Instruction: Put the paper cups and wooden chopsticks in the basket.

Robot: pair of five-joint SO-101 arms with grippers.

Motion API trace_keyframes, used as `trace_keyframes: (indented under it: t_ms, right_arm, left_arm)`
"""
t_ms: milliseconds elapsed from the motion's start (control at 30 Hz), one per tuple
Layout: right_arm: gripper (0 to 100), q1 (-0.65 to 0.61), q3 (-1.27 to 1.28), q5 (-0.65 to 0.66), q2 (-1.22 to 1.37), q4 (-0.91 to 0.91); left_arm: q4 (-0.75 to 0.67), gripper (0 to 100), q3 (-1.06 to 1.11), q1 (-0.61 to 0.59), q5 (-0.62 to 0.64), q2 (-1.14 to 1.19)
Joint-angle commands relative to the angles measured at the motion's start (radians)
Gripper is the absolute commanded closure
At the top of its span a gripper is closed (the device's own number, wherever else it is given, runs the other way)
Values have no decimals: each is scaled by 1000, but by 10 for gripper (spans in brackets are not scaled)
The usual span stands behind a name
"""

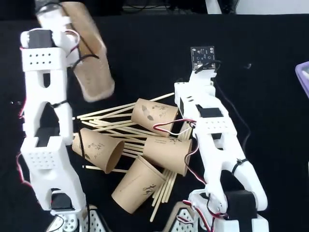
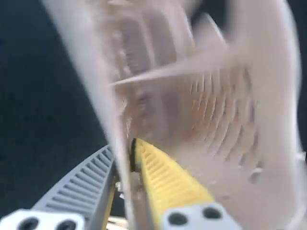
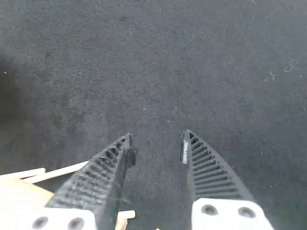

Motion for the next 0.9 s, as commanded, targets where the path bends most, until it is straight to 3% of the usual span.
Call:
trace_keyframes:
  t_ms: [0,167,300,533,700,867]
  right_arm:
    - [835,40,-18,-6,-25,-14]
    - [833,120,-61,-8,-147,101]
    - [832,130,-156,-6,-255,242]
    - [704,32,-340,-5,-225,338]
    - [698,-61,-394,5,-128,330]
    - [698,-48,-392,5,-7,235]
  left_arm:
    - [55,970,-160,102,-189,-71]
    - [100,970,-268,194,-387,-60]
    - [100,970,-223,228,-465,-58]
    - [107,970,-165,318,-491,-61]
    - [100,970,-173,369,-491,-60]
    - [101,970,-166,371,-491,-60]
